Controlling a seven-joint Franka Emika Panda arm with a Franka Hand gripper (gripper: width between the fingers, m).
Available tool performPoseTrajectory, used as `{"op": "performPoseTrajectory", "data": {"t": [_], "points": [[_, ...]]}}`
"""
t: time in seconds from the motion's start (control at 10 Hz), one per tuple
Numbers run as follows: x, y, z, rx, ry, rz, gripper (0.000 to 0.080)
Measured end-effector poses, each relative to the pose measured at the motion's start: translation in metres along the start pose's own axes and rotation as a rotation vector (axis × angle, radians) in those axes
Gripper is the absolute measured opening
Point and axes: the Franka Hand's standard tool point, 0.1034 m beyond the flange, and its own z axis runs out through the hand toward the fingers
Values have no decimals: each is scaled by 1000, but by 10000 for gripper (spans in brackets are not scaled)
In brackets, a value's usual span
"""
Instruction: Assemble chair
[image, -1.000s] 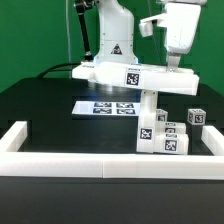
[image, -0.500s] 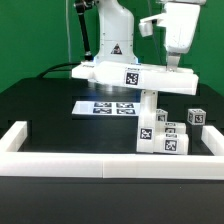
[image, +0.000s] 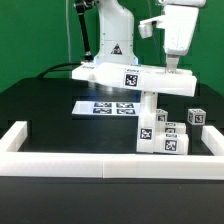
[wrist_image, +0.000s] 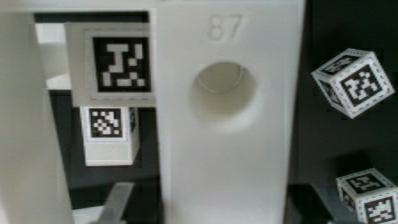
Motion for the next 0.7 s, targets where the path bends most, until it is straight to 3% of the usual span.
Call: {"op": "performPoseTrajectory", "data": {"t": [0.7], "points": [[-1,-4,10,16,-4,0,288]]}}
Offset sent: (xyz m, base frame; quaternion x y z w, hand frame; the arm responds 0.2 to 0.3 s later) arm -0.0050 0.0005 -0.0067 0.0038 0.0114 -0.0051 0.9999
